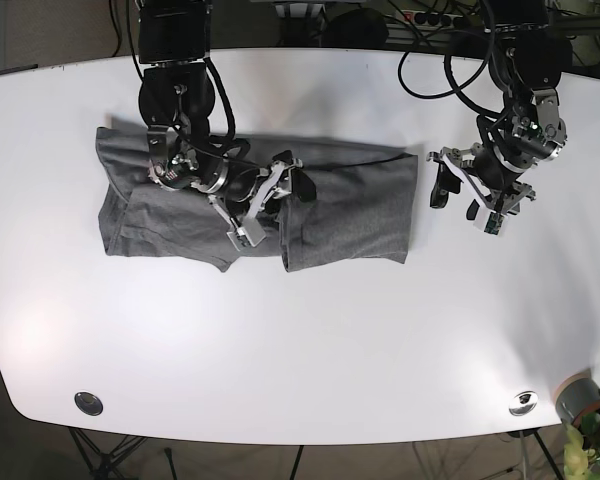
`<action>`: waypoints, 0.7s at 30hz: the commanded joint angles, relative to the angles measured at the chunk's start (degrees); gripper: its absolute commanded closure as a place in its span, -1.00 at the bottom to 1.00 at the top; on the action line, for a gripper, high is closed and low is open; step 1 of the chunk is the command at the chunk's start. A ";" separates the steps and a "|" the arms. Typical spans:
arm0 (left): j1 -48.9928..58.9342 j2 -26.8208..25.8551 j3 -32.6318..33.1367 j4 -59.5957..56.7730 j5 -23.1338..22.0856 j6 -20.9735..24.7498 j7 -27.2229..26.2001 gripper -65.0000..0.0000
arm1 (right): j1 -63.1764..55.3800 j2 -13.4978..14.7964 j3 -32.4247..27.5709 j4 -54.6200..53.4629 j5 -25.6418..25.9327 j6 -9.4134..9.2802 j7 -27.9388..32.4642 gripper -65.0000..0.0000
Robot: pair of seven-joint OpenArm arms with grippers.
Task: Fold the T-shirt properly
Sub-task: 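Grasp the shirt end with the right gripper and fold it toward the middle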
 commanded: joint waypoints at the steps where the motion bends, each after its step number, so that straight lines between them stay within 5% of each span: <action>1: -0.60 -0.64 -0.20 0.97 -0.66 -0.22 -1.18 -0.15 | 1.08 -0.44 -1.82 0.82 1.40 0.68 0.95 -0.21; 9: -0.60 -0.64 -0.20 0.97 -0.66 -0.22 -1.18 -0.15 | 0.46 -0.61 -4.02 0.82 1.23 0.33 2.10 -0.18; 18: -0.60 -0.64 -0.29 0.88 -0.66 -0.22 -1.18 -0.15 | 0.72 -0.26 -4.11 -4.89 0.79 0.24 4.65 0.84; 21: -0.60 -0.64 -0.29 0.88 -0.66 -0.22 -1.18 -0.15 | 0.46 -0.18 -4.11 -4.80 0.88 0.24 4.65 0.93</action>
